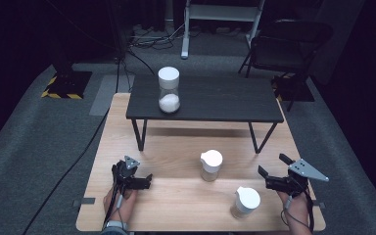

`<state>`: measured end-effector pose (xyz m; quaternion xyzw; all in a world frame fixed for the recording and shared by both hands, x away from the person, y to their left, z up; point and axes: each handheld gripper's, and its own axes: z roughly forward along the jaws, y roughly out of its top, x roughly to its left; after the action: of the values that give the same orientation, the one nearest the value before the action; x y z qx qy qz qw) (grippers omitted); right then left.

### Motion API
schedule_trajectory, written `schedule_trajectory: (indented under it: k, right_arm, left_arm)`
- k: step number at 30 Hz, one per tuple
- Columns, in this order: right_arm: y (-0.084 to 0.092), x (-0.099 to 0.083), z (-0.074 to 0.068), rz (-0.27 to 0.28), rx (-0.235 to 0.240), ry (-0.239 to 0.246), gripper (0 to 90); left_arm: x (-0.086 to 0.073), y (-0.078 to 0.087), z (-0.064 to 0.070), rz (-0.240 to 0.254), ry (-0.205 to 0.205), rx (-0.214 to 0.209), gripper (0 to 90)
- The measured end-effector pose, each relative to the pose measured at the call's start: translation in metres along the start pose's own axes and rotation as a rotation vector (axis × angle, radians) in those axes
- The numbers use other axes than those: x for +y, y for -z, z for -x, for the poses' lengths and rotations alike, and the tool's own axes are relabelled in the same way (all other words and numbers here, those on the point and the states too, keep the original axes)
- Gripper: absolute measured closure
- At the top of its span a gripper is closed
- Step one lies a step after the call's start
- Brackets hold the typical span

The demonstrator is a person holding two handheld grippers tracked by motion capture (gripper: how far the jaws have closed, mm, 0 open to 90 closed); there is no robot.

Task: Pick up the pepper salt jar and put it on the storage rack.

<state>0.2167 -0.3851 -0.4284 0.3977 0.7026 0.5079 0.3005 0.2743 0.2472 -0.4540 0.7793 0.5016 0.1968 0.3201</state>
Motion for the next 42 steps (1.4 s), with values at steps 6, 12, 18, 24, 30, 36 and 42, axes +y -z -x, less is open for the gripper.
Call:
schedule_trajectory:
  k: [6, 12, 18, 24, 30, 36, 42]
  right_arm:
    - [0.006, 0.009, -0.013, 0.035, 0.007, -0.017, 2.9]
    - [0.009, 0.027, -0.028, 0.026, -0.002, -0.013, 3.0]
    - [0.008, 0.042, -0.045, 0.02, 0.006, -0.002, 3.2]
    - [0.005, 0.054, -0.068, 0.027, 0.006, -0.008, 3.4]
    - [0.0, 0.062, -0.086, 0.028, 0.012, -0.005, 3.4]
    - [-0.008, 0.066, -0.106, 0.044, 0.029, -0.022, 3.5]
    - [-0.021, 0.069, -0.126, 0.041, 0.04, -0.015, 3.4]
  left_arm:
    - [0.0, 0.0, 0.0, 0.0, 0.0, -0.001, 1.0]
    - [0.0, 0.0, 0.0, 0.0, 0.0, -0.001, 1.0]
    - [0.0, 0.0, 0.0, -0.001, 0.005, -0.001, 1.0]
    - [-0.001, 0.001, 0.0, -0.004, 0.0, 0.0, 1.0]
    - [-0.001, 0.001, 0.0, -0.003, 0.002, -0.002, 0.9]
    - [-0.001, 0.002, -0.001, -0.004, -0.003, -0.005, 0.8]
    - [-0.001, 0.002, -0.001, -0.004, -0.003, -0.005, 0.8]
